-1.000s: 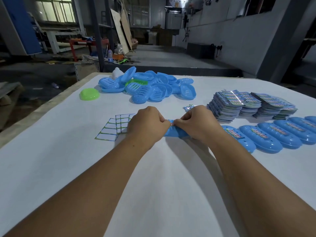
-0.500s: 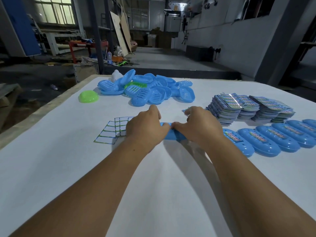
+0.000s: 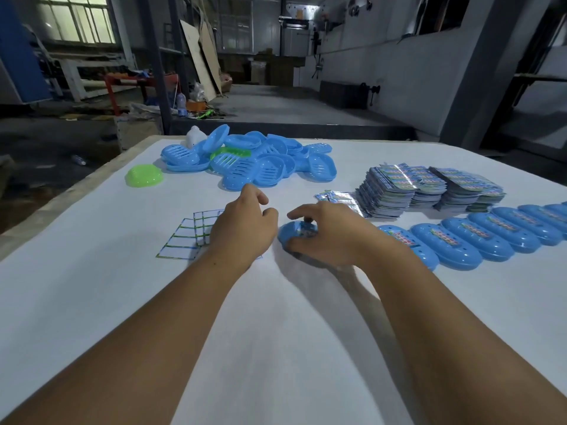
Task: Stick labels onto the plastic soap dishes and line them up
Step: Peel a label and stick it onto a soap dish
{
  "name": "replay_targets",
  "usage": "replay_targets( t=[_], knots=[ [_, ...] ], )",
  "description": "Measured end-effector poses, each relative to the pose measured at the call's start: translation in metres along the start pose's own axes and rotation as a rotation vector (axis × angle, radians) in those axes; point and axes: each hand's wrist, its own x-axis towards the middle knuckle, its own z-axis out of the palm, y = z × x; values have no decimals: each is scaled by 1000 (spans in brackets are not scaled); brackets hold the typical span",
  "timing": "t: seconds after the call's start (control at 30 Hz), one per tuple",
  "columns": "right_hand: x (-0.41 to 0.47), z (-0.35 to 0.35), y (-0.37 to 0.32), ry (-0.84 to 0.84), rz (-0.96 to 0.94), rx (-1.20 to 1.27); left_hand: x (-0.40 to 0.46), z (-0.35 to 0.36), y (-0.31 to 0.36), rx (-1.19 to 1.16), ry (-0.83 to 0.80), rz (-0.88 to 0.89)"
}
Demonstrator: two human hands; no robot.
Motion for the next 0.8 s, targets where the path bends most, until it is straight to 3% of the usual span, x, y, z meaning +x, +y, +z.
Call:
replay_targets(
  t=[0.2, 0.5, 0.8],
  knots=[
    [-13, -14, 18, 60, 186, -206, -4, -2, 0, 2, -22, 19],
    [-25, -34, 33, 82, 365, -183, -6, -4, 1, 2, -36, 29],
    [-27, -36, 47, 111, 415, -136, -3, -2, -3, 6, -56, 30]
  ],
)
